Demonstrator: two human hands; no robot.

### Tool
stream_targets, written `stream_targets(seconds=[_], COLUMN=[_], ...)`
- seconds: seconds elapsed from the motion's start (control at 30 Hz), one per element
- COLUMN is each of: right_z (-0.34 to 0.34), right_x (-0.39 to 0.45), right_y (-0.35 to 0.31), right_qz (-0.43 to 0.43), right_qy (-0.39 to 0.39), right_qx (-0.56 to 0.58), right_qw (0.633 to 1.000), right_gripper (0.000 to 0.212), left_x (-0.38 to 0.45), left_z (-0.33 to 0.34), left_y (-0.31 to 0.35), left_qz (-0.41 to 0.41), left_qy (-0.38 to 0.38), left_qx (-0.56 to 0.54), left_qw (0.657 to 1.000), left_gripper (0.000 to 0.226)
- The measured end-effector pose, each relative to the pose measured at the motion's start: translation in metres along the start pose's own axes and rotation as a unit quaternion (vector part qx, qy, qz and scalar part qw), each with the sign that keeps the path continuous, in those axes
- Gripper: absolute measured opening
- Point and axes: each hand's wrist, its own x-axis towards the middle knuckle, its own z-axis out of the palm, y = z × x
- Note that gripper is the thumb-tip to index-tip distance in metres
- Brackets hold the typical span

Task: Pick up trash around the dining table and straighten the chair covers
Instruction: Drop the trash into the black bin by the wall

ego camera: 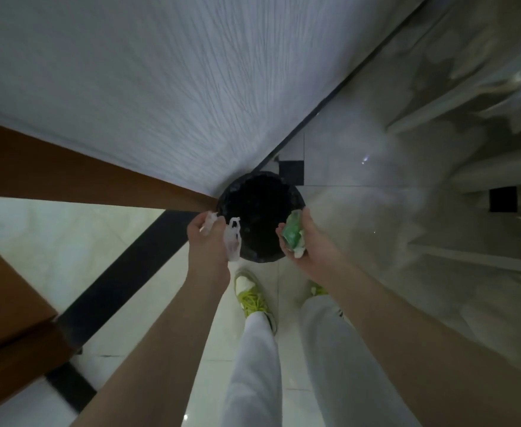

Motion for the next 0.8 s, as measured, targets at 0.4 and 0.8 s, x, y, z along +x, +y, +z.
stream_targets(seconds=[0.4,0.8], right_z=[-0.008,-0.021], right_x=[0.118,0.117], right_y=[0.018,0.002], right_qz=[-0.053,-0.114], right_qy=[0.102,0.065], right_qx=[-0.289,-0.539], right_qw=[0.951,0.832], right_gripper=[0.034,0.049], left_x=[0.073,0.071], left_z=[-0.007,0.003], left_y=[-0.071,-0.065], left_qz=[-0.064,0.164], left_qy=[-0.007,-0.083], left_qx=[0.125,0.434], left_qw=[0.99,0.882], left_gripper=[0.027,0.056])
